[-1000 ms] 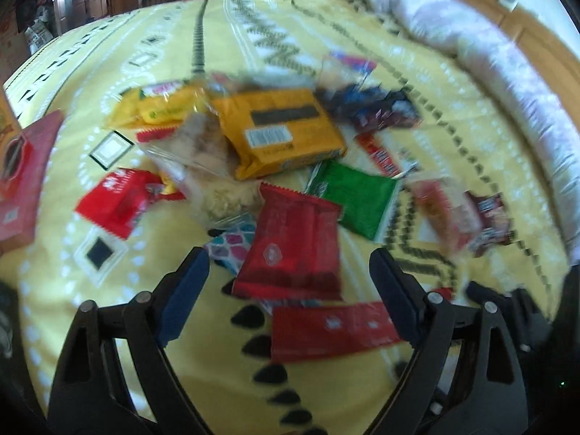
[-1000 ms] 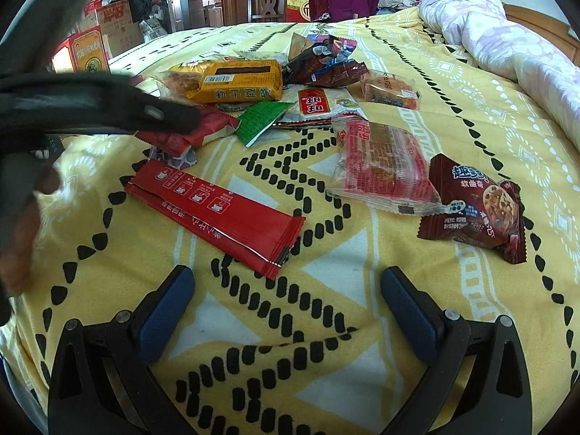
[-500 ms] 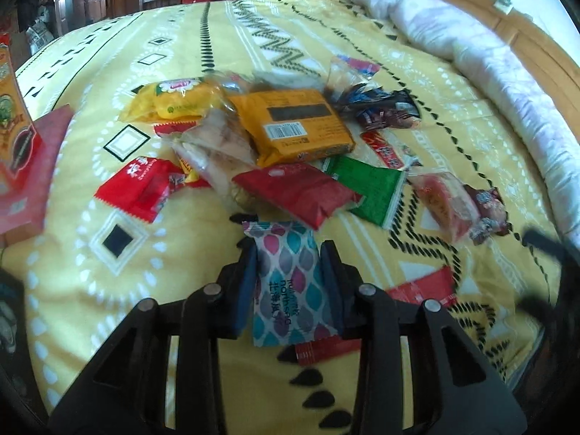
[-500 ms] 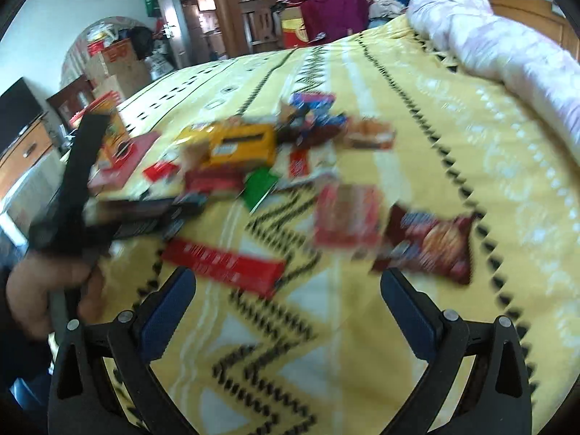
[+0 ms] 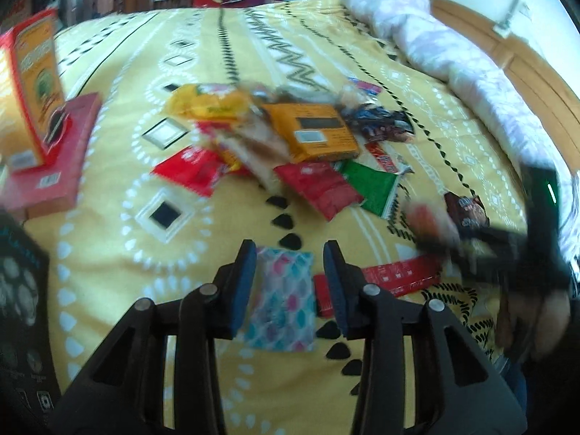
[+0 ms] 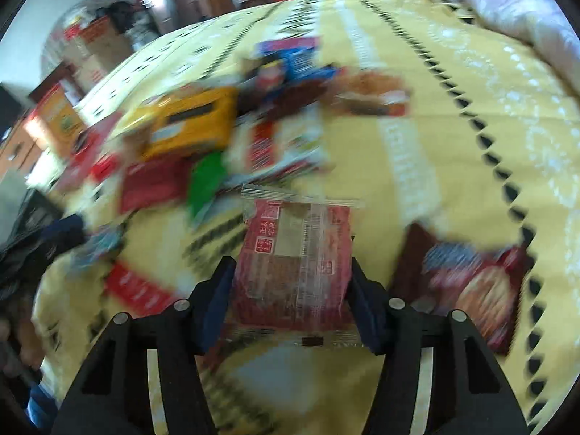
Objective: Organize snacks
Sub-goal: 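Grasp the clear-wrapped red cake packet with the right tool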
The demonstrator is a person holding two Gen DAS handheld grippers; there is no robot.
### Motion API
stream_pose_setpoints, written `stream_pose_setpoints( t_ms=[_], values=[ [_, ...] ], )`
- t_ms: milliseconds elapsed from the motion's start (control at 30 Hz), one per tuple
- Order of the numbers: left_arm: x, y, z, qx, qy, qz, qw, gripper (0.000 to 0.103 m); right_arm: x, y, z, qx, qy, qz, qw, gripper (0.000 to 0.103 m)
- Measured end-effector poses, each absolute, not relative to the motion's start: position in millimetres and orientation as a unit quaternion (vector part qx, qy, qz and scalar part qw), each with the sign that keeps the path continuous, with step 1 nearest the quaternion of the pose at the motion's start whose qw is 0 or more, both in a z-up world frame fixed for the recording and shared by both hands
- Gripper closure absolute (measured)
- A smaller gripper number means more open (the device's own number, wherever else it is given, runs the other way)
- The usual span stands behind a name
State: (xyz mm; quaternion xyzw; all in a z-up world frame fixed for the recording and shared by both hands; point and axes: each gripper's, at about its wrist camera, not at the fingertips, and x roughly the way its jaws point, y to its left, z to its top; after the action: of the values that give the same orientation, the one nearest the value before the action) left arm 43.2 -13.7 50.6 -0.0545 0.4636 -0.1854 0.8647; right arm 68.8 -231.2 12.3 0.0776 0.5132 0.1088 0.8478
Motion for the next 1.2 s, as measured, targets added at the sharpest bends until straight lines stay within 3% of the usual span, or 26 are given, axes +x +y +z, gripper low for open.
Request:
stream_pose_setpoints(
  t_ms=[133, 267, 300, 600, 733, 800, 833, 933, 1200],
  values=[
    [33, 7, 56, -0.085, 0.462, -0.173, 0.866, 0.061, 25, -185, 15, 0.046, 0.523, 0.182, 0.832, 0.040],
    [16, 22, 59, -0.066, 0.454, -0.159, 0.874, 0.039, -18, -167, 32, 0.100, 0.511, 0.270, 0.810, 0.040],
    [14, 25, 57, -0.066, 0.456, -0.155, 0.874, 0.037, -26, -166, 34, 0.099, 0.509, 0.268, 0.812, 0.040],
    [22, -29, 34, -0.015, 0.475, -0.212, 0.854, 0.036, -37, -194, 39, 0.129, 0.501, 0.224, 0.826, 0.040],
    [32, -38, 19, -0.007, 0.479, -0.189, 0.857, 0.039, -36, -200, 41, 0.136, 0.498, 0.217, 0.828, 0.040],
    [33, -37, 17, -0.001, 0.475, -0.175, 0.863, 0.051, -36, -203, 40, 0.140, 0.498, 0.215, 0.828, 0.040],
    [34, -36, 16, 0.001, 0.475, -0.166, 0.864, 0.063, -35, -203, 39, 0.140, 0.499, 0.214, 0.828, 0.040],
    [29, -37, 19, 0.009, 0.472, -0.166, 0.866, 0.070, -35, -203, 39, 0.141, 0.496, 0.213, 0.830, 0.040],
    [2, -16, 79, -0.009, 0.417, -0.161, 0.894, 0.072, -36, -207, 64, 0.131, 0.460, 0.196, 0.856, 0.040]
  ],
)
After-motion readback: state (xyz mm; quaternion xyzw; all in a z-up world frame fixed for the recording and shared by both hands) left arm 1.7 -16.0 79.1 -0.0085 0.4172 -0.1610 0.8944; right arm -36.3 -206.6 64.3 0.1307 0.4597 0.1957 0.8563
